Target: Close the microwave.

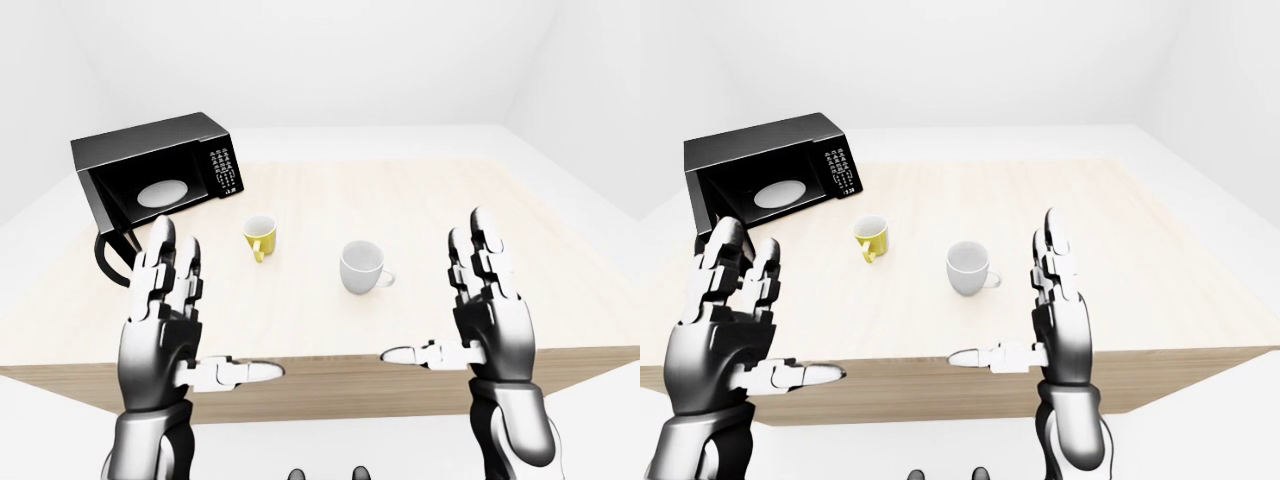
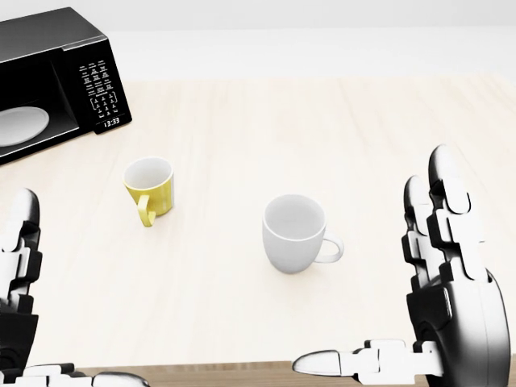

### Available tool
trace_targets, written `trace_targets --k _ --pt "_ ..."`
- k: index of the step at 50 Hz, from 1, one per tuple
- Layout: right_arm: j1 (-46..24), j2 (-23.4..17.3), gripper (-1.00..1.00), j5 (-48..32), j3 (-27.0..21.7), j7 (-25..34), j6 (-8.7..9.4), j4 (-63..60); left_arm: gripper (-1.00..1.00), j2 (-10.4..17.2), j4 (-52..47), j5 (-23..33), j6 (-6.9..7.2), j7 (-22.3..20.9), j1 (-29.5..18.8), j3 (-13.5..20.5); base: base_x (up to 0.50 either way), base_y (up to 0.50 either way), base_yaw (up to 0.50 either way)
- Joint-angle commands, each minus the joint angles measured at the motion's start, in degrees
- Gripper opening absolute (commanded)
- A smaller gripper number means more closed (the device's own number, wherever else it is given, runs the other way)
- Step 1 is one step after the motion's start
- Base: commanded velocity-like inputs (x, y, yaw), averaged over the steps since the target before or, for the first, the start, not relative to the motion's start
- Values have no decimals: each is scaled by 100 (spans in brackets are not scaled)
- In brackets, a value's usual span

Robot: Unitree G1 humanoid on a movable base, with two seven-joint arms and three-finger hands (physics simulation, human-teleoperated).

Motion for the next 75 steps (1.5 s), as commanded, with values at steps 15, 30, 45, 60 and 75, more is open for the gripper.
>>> trace_targets --k 15,30,45,60,75 --pt "132 -56 100 -91 116 -57 0 -272 100 -47 -174 -34 0 -88 106 19 0 0 0" --pt "166 -79 100 -215 154 -20 0 -348 100 -44 -274 -258 0 -209 173 19 0 22 0" --pt "166 -79 100 -272 174 -34 0 -269 100 -35 -278 -214 0 -196 139 11 0 50 0" --pt "179 -87 100 -310 229 -63 0 -219 100 -32 -256 -159 0 -188 142 -4 0 50 0" --pt "196 -103 100 -327 274 -91 0 -205 100 -34 -253 -156 0 -203 149 9 0 50 0"
